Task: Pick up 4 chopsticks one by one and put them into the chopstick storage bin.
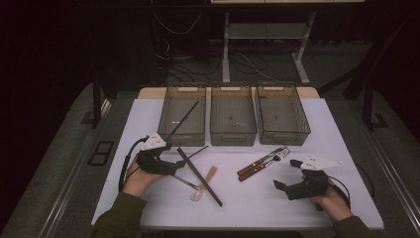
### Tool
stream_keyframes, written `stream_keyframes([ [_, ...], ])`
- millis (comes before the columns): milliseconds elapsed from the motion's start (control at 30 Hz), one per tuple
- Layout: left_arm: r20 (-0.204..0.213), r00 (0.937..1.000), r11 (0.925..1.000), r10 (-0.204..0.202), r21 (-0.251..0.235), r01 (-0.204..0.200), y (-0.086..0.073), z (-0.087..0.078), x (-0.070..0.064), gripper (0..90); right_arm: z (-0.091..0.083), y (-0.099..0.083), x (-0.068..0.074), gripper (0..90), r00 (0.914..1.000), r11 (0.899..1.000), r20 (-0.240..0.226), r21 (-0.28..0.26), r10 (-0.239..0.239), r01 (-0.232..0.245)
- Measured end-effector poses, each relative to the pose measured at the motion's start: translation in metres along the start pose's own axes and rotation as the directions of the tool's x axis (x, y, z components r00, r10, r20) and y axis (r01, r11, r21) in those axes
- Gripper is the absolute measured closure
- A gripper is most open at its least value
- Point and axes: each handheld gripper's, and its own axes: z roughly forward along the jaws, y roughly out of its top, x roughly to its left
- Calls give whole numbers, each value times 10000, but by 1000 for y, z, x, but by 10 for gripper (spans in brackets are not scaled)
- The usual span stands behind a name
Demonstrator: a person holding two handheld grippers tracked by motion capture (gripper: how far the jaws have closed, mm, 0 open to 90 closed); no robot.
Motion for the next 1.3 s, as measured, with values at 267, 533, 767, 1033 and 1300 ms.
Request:
stream_keyframes([
  [267, 201, 9998, 9987, -49, 509, 39, -13, 5, 4, 269, 0, 0, 1, 9, 10000, 10000, -4, 33, -27, 27],
  [533, 262, 9992, 9924, 315, 1182, -344, -20, 9, 7, 457, 0, 0, 1, 9, 10000, 10000, -8, 39, -83, 83],
  [767, 245, 9976, 9851, 642, 1583, -673, -23, 13, 7, 612, 0, 0, 2, 9, 10000, 10000, -22, 30, -67, 67],
  [1033, 344, 9972, 9786, 671, 1926, -724, -27, 17, 10, 693, 0, 0, 1, 9, 10000, 10000, -23, 38, -72, 72],
  [1300, 377, 9955, 9760, 875, 1966, -932, -27, 17, 10, 761, 0, 0, 1, 9, 10000, 10000, -19, 58, -74, 74],
])
